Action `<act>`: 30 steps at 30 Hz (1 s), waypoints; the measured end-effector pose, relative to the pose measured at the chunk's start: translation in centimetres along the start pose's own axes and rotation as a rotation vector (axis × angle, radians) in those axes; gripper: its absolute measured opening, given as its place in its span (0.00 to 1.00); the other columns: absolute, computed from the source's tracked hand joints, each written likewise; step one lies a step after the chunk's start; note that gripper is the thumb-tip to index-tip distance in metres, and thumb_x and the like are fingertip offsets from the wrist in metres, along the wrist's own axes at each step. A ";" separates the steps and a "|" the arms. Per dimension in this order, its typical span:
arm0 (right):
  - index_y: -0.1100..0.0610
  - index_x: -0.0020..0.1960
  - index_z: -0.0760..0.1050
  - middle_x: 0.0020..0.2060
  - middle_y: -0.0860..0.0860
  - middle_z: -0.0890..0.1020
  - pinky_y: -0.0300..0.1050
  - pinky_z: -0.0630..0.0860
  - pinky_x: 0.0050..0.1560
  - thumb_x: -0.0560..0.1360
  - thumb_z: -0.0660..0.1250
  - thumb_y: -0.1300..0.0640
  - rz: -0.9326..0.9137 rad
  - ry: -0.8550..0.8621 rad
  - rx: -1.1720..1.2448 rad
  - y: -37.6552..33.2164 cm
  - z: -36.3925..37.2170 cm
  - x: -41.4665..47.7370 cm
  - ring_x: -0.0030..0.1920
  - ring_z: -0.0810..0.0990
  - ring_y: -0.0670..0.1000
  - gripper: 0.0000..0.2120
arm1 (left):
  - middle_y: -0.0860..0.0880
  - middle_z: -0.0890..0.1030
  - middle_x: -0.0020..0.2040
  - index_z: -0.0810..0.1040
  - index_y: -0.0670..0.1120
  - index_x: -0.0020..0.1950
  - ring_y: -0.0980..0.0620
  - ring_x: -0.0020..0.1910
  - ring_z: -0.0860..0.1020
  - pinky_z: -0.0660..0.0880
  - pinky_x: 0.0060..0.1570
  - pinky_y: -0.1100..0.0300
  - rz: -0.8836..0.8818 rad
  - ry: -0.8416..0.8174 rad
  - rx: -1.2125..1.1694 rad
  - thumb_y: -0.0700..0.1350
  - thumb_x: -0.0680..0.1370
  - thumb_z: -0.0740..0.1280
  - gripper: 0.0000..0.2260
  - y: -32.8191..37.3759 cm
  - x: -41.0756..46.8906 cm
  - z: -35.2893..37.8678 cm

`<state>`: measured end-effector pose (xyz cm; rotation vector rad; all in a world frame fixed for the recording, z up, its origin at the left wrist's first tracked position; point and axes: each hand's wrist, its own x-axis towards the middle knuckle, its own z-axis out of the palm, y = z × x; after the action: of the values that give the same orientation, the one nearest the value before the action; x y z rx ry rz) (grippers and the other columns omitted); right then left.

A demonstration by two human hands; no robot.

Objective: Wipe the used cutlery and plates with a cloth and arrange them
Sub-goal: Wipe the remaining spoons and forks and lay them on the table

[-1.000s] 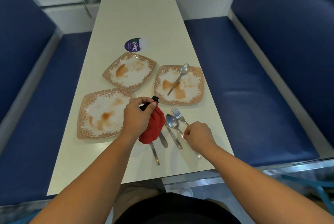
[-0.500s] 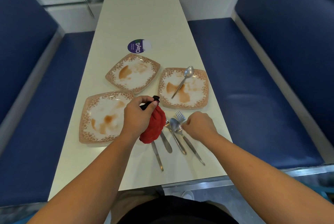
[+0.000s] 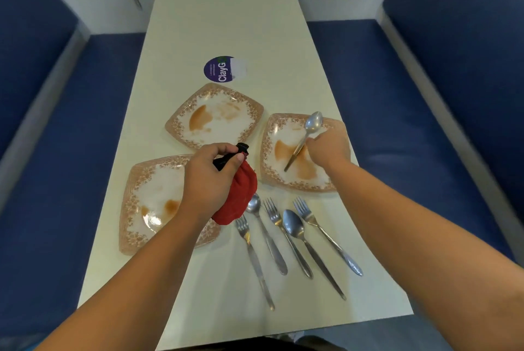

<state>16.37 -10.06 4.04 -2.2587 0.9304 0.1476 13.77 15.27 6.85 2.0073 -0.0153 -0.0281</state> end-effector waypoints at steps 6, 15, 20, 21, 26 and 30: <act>0.58 0.38 0.74 0.30 0.53 0.78 0.44 0.72 0.31 0.74 0.65 0.48 0.087 -0.013 0.003 -1.2 0.7 4.2 0.29 0.76 0.54 0.13 | 0.56 0.83 0.49 0.83 0.57 0.49 0.57 0.50 0.80 0.76 0.50 0.59 -0.068 -0.021 -0.091 0.51 0.75 0.74 0.04 -0.7 2.0 -0.3; 0.60 0.40 0.76 0.30 0.55 0.78 0.43 0.68 0.32 0.71 0.72 0.62 0.261 -0.176 0.196 -2.0 1.0 5.9 0.28 0.71 0.50 0.04 | 0.56 0.84 0.46 0.83 0.56 0.49 0.60 0.45 0.81 0.75 0.45 0.65 -0.114 -0.079 -0.164 0.49 0.75 0.75 0.04 -1.0 3.1 0.5; 0.61 0.42 0.77 0.29 0.53 0.76 0.41 0.65 0.26 0.73 0.70 0.61 0.253 -0.183 0.241 -2.5 0.7 5.5 0.24 0.68 0.49 0.04 | 0.55 0.84 0.47 0.83 0.55 0.50 0.59 0.47 0.82 0.77 0.47 0.62 -0.127 -0.124 -0.177 0.49 0.75 0.75 0.05 -1.1 2.9 0.7; 0.61 0.42 0.78 0.30 0.53 0.76 0.41 0.65 0.26 0.74 0.70 0.61 0.240 -0.180 0.265 -2.4 0.7 5.4 0.24 0.67 0.49 0.04 | 0.56 0.84 0.48 0.83 0.55 0.51 0.59 0.47 0.82 0.77 0.48 0.63 -0.127 -0.130 -0.179 0.49 0.75 0.75 0.06 -1.2 2.9 0.7; 0.60 0.43 0.83 0.37 0.55 0.83 0.42 0.65 0.26 0.72 0.71 0.59 0.112 -0.074 0.501 -1.4 0.0 4.1 0.26 0.68 0.51 0.04 | 0.59 0.83 0.50 0.83 0.53 0.57 0.63 0.50 0.80 0.75 0.50 0.69 -0.096 -0.138 -0.143 0.48 0.76 0.74 0.10 -0.8 2.9 0.9; 0.61 0.42 0.83 0.36 0.53 0.84 0.42 0.65 0.27 0.74 0.71 0.61 0.059 -0.003 0.678 -0.7 -0.5 2.4 0.28 0.66 0.50 0.05 | 0.59 0.82 0.53 0.82 0.51 0.60 0.63 0.55 0.79 0.75 0.57 0.62 -0.071 -0.134 -0.096 0.48 0.78 0.72 0.11 -0.2 2.4 1.4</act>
<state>18.56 -11.38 3.99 -1.6052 0.8789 -0.1256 16.14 14.05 6.10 1.9067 -0.0278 -0.2056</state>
